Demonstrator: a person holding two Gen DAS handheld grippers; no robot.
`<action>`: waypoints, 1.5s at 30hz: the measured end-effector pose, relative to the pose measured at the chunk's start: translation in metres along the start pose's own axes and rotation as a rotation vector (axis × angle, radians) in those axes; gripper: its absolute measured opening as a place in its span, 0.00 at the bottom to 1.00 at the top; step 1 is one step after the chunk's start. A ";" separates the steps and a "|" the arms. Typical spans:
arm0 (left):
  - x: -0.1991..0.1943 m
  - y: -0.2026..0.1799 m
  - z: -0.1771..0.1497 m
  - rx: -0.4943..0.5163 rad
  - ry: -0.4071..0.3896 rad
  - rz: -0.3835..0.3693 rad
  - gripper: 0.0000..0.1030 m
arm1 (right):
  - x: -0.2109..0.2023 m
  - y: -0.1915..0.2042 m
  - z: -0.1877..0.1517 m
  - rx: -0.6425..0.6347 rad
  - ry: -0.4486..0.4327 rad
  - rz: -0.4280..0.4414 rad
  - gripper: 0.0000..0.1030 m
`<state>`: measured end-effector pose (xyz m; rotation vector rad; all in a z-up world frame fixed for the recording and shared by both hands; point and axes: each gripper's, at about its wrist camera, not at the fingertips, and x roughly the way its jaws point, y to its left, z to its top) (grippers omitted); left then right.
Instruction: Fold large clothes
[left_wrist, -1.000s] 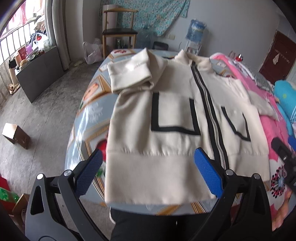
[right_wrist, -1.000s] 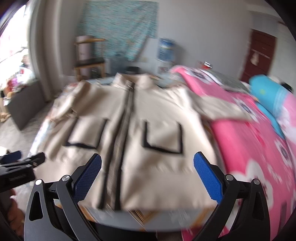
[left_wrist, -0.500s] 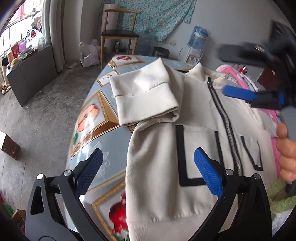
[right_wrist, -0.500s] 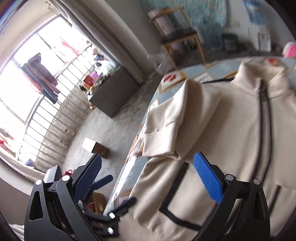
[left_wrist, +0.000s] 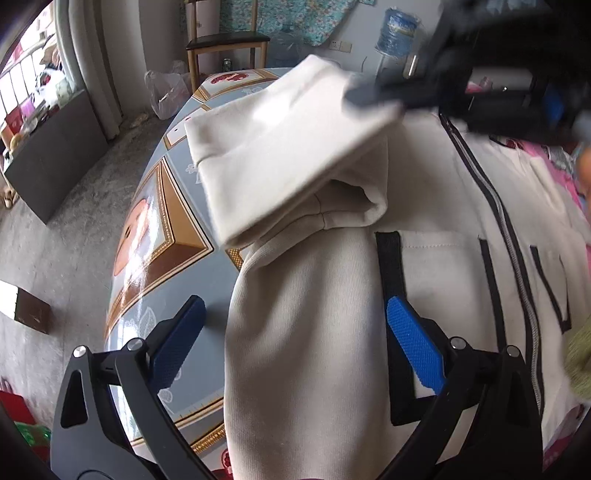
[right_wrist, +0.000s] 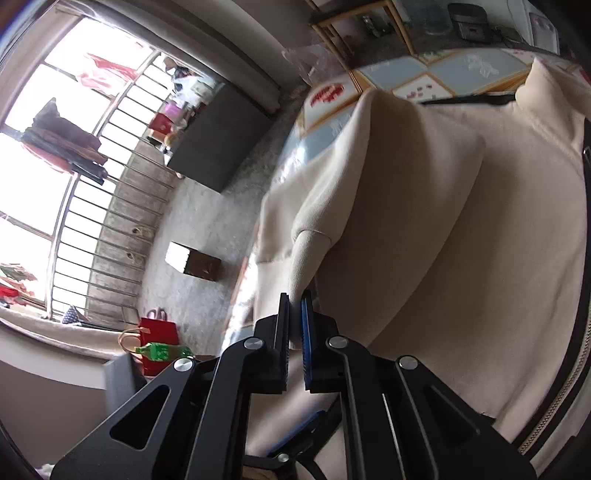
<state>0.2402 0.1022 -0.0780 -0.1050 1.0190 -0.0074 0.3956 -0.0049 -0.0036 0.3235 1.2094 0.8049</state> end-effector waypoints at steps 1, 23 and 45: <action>-0.001 0.001 -0.001 0.008 -0.003 0.001 0.93 | -0.019 0.005 0.005 -0.005 -0.037 0.035 0.06; 0.001 -0.007 -0.002 0.013 -0.008 0.046 0.93 | -0.242 -0.259 -0.125 0.503 -0.305 -0.187 0.48; 0.011 0.012 0.031 0.021 -0.006 0.227 0.94 | -0.183 -0.195 -0.084 0.163 -0.106 -0.638 0.05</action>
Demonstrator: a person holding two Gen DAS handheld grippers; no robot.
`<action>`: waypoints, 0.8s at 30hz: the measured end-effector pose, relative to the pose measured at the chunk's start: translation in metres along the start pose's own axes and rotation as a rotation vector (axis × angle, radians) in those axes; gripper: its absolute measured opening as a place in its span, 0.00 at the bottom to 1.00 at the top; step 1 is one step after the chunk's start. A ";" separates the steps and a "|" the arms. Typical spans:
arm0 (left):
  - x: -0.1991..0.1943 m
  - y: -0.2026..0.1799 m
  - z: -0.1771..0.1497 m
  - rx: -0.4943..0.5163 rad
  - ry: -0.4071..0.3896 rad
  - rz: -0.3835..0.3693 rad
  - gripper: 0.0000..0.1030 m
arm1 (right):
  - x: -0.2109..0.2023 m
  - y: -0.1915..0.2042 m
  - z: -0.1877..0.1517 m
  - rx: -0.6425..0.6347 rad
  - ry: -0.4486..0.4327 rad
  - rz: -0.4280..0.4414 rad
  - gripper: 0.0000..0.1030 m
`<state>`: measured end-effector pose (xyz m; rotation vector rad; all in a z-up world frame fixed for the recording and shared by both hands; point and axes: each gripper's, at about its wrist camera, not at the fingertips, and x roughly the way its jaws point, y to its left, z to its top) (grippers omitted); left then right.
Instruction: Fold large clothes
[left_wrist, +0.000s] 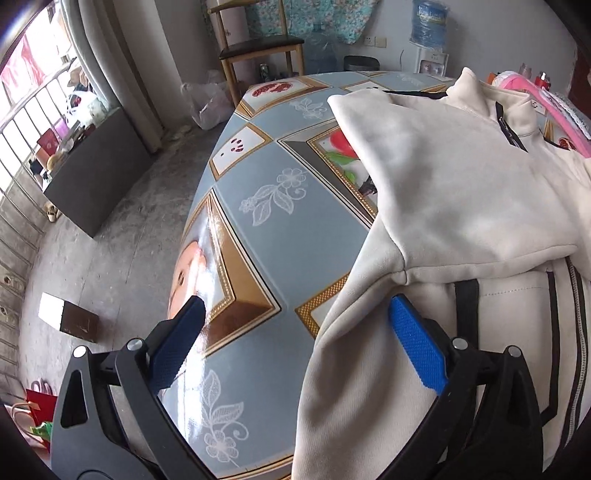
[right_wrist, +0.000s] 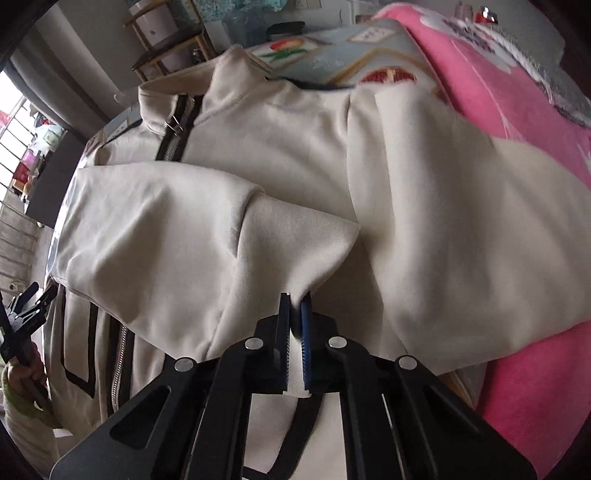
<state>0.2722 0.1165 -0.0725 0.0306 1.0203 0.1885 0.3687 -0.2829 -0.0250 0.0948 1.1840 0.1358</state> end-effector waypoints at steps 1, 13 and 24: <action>0.000 0.000 0.000 0.000 -0.004 0.001 0.94 | -0.013 0.007 0.010 -0.011 -0.036 0.020 0.05; 0.002 0.009 -0.002 -0.035 0.003 -0.026 0.94 | 0.010 -0.027 0.032 -0.013 -0.017 -0.072 0.05; -0.054 0.027 0.002 -0.019 -0.039 -0.027 0.94 | -0.015 0.000 0.028 -0.089 -0.111 -0.026 0.30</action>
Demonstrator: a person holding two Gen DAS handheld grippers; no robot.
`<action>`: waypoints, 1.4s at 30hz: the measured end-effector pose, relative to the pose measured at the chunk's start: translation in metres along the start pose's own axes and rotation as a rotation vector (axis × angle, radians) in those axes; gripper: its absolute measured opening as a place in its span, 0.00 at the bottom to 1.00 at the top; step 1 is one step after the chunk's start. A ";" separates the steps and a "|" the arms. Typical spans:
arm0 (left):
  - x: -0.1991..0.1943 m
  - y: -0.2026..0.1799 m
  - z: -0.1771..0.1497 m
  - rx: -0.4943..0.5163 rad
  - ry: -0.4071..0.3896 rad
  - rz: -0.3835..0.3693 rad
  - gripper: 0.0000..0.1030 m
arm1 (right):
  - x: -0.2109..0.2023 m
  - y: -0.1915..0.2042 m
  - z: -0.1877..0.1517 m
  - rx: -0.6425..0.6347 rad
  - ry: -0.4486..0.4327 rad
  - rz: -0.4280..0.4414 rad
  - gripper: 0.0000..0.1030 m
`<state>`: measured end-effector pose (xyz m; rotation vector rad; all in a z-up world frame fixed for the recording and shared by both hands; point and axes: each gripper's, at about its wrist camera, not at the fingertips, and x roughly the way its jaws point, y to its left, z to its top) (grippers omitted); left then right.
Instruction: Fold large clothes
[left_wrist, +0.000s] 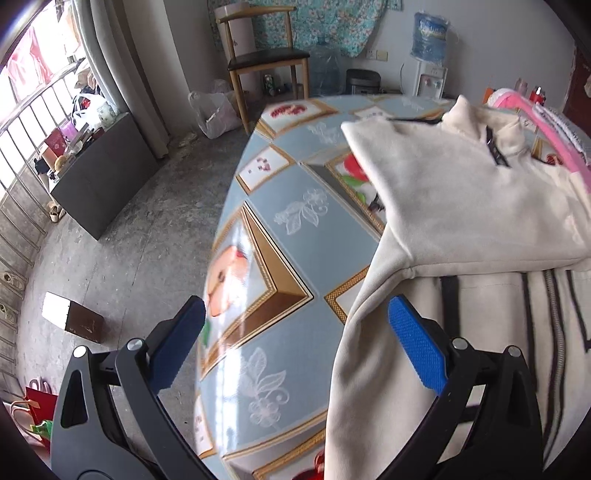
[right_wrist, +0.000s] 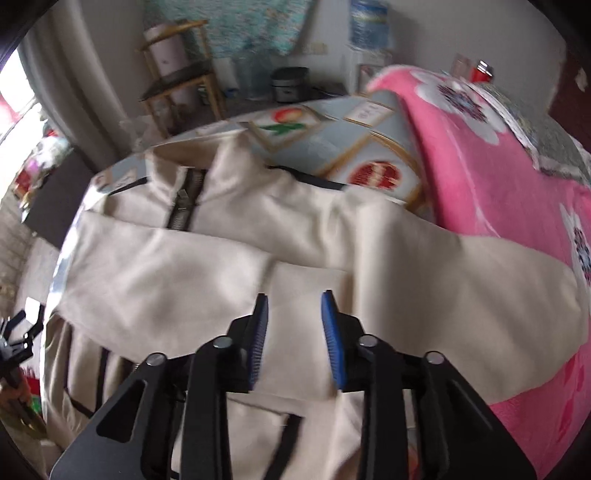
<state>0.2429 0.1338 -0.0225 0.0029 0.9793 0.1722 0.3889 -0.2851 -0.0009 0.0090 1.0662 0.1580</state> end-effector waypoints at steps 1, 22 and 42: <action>-0.012 0.000 0.003 0.004 -0.015 -0.015 0.94 | 0.009 0.008 -0.003 -0.025 0.015 0.010 0.30; 0.046 -0.170 0.065 0.148 0.047 -0.239 0.94 | -0.111 -0.226 -0.119 0.581 -0.149 -0.009 0.51; 0.078 -0.182 0.044 0.138 0.057 -0.193 0.94 | -0.054 -0.430 -0.161 1.189 -0.209 -0.040 0.15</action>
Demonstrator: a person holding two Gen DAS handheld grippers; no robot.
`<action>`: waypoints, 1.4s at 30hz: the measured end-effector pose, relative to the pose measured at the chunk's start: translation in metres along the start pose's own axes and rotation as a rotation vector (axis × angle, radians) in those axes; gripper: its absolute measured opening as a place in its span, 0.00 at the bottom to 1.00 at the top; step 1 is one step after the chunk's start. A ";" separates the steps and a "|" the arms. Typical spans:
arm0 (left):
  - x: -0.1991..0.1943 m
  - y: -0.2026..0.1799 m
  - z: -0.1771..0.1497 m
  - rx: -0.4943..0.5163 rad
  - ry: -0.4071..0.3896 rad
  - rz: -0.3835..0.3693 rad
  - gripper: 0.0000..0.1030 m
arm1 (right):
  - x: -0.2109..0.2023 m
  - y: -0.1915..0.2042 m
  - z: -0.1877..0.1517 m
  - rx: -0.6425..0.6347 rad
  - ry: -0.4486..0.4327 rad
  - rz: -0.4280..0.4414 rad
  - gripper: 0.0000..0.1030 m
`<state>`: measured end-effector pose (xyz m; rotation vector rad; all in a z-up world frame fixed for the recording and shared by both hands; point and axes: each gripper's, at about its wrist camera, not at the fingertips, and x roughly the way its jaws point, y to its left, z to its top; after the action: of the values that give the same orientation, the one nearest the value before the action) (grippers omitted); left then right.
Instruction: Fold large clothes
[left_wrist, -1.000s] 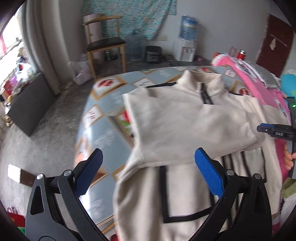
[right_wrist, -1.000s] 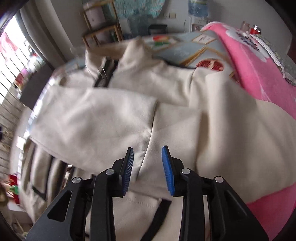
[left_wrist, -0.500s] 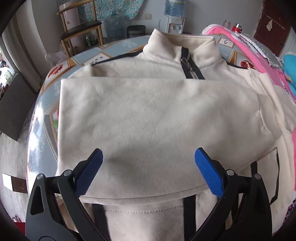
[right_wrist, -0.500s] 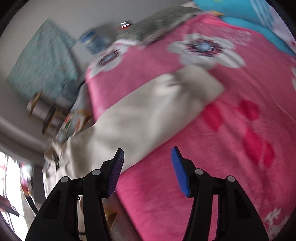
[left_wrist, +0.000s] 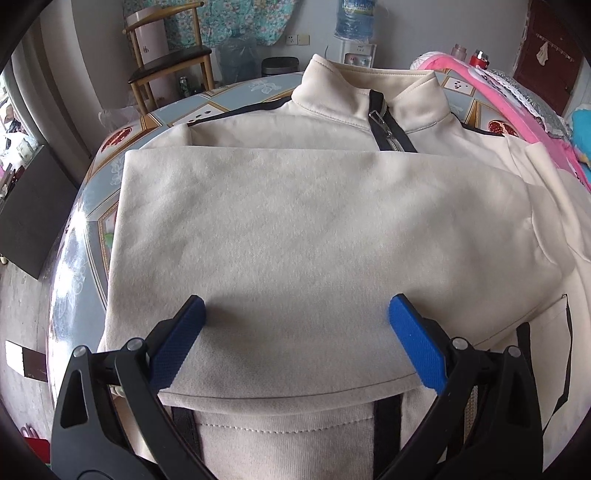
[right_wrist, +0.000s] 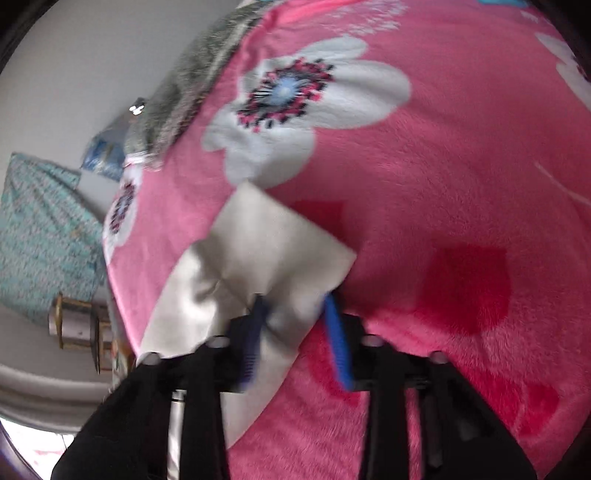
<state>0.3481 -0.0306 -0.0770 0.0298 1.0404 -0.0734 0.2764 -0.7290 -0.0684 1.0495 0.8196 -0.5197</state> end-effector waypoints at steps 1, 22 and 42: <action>0.000 0.000 0.000 0.001 0.002 0.000 0.94 | -0.004 0.000 0.000 0.003 -0.013 0.020 0.12; -0.013 0.030 0.008 -0.044 0.040 -0.044 0.94 | -0.188 0.335 -0.177 -0.703 -0.170 0.492 0.09; -0.083 0.121 -0.030 -0.114 -0.101 -0.226 0.93 | 0.066 0.381 -0.531 -1.102 0.660 0.345 0.29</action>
<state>0.2896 0.0953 -0.0217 -0.1937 0.9425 -0.2181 0.4116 -0.0867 -0.0476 0.2726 1.2435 0.5934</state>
